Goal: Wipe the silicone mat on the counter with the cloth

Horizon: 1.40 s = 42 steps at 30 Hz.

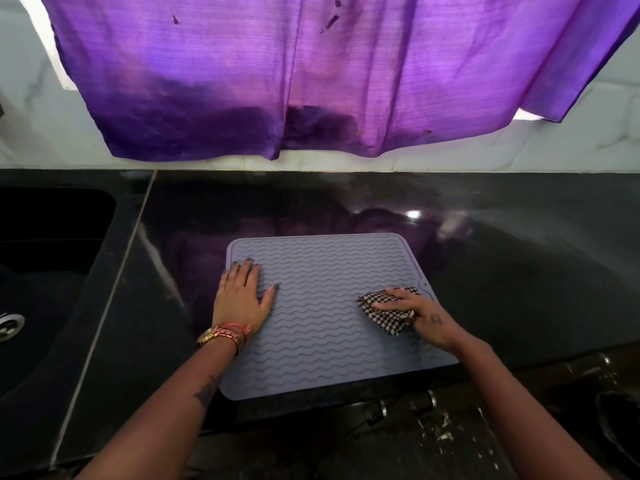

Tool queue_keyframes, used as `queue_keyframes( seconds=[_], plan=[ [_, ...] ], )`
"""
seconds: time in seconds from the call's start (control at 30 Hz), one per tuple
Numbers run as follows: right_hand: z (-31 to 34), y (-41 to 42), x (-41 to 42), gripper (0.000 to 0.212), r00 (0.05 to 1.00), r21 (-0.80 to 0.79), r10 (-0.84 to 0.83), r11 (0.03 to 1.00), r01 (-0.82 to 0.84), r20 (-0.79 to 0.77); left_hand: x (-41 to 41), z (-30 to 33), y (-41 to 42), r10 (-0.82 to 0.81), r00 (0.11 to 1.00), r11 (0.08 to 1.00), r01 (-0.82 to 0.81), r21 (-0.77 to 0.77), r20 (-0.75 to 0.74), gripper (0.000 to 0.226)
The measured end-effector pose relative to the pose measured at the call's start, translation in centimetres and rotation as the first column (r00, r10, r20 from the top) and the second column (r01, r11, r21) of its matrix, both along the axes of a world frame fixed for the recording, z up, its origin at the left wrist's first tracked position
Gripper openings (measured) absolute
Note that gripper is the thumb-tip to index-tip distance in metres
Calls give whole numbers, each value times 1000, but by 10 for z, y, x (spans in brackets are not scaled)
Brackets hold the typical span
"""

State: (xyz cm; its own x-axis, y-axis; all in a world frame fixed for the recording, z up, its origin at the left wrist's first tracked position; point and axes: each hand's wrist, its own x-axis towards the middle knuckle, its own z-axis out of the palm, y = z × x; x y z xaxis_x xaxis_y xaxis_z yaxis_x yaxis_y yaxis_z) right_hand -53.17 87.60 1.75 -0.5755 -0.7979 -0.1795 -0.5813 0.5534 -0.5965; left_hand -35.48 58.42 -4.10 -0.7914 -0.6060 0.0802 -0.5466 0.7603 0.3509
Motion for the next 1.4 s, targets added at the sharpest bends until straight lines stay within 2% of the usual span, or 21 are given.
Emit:
queue_keyframes(
  seconds=[0.07,0.2,0.43,0.53,0.67,0.83,0.9,0.97,1.07,1.23,1.4],
  plan=[
    [1,15,-1,88,996,-19,-69,998,68,-53,0,-1,0,3,1000,1000,-3,-4,-6,90],
    [-29,38,8,82,962,157,-31,985,76,-273,-2,-1,0,6,1000,1000,-6,-8,6,89],
    [-25,32,8,80,968,195,-61,974,111,-244,-1,0,1,4,1000,1000,-3,-13,8,89],
    [-15,22,23,84,979,126,-84,986,108,-185,-1,0,1,3,1000,1000,-3,-9,5,90],
    [-29,12,67,85,948,150,29,989,20,-318,-1,0,1,3,1000,1000,-2,-16,11,88],
    [-29,14,67,91,949,135,29,991,14,-314,0,0,1,-2,1000,1000,2,-23,19,86],
    [-27,17,61,95,963,138,66,990,-31,-261,0,0,1,-1,1000,1000,2,-25,26,87],
    [-20,23,53,99,983,69,57,997,-46,-176,0,0,2,2,1000,1000,-2,-28,27,88],
    [-16,44,37,93,974,-6,-40,999,39,-221,0,1,2,8,1000,1000,-7,-30,24,88],
    [-36,64,40,92,947,89,-45,993,77,-318,0,0,1,9,1000,999,-8,-37,27,85],
    [-30,63,34,81,970,55,-58,996,73,-237,0,0,2,-1,1000,999,1,-32,22,87]
  ],
)
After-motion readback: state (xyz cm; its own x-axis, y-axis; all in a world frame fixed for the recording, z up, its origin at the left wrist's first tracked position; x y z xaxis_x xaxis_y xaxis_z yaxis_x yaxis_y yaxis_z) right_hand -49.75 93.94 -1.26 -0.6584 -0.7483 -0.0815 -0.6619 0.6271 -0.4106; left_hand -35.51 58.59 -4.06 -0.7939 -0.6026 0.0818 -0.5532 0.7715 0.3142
